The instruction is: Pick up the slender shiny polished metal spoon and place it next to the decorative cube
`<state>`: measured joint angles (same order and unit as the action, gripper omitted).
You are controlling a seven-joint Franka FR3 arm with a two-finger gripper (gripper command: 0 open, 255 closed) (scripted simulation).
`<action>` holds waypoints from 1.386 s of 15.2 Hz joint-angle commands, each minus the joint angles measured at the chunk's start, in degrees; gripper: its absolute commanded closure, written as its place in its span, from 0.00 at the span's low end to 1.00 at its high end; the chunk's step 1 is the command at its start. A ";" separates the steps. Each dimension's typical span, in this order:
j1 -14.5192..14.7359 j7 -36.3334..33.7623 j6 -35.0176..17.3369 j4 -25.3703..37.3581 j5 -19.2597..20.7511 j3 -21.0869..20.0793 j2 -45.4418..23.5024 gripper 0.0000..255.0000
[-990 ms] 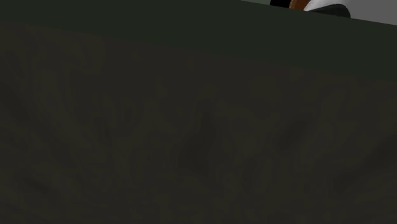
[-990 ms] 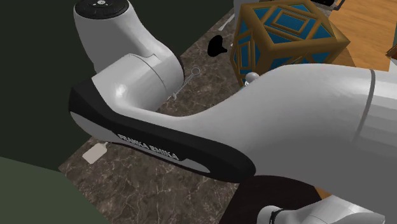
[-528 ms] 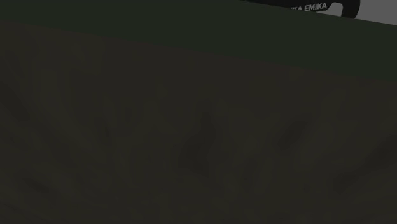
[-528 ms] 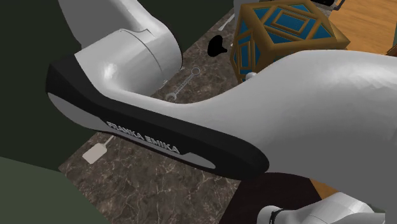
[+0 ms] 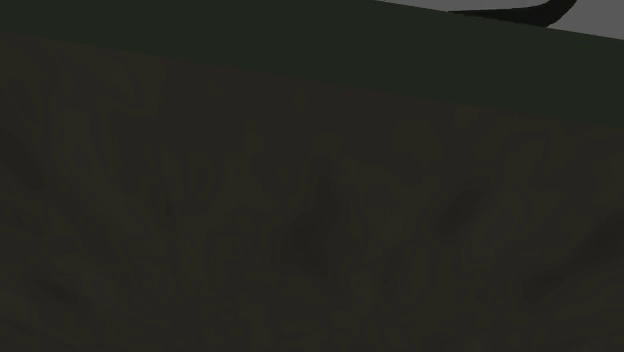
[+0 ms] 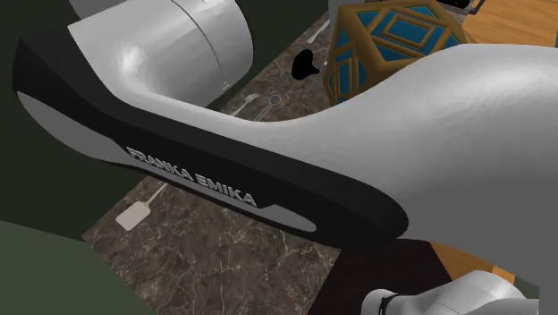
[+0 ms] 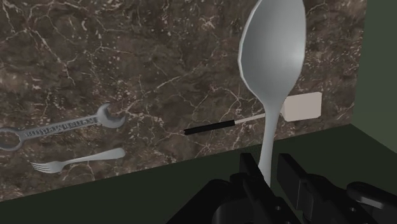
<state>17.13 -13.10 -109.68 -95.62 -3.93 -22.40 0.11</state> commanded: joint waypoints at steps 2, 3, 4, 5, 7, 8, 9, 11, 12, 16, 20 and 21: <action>0.01 -0.21 2.52 2.93 0.24 -0.01 -0.46 1.00; 0.03 -0.31 3.33 3.92 0.34 -0.03 -0.64 1.00; 0.05 -0.41 4.15 4.92 0.44 -0.05 -0.84 1.00; 0.08 -0.52 4.98 5.95 0.55 -0.08 -1.06 1.00; 0.15 -0.74 6.64 8.08 0.80 -0.13 -1.54 1.00; 0.20 -0.86 7.49 9.19 0.93 -0.17 -1.82 1.00; 0.24 -0.99 8.34 10.32 1.07 -0.21 -2.11 1.00; 0.36 -1.25 10.08 12.66 1.39 -0.29 -2.76 1.00; 0.43 -1.39 10.97 13.89 1.56 -0.34 -3.11 1.00; 0.75 -1.91 14.08 18.32 2.23 -0.54 -4.52 1.00; -2.88 4.32 13.68 13.70 -0.91 2.36 -0.43 1.00; -3.67 5.86 13.68 12.80 -1.56 3.15 0.39 1.00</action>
<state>14.21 -8.73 -95.93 -82.02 -4.90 -19.94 -0.17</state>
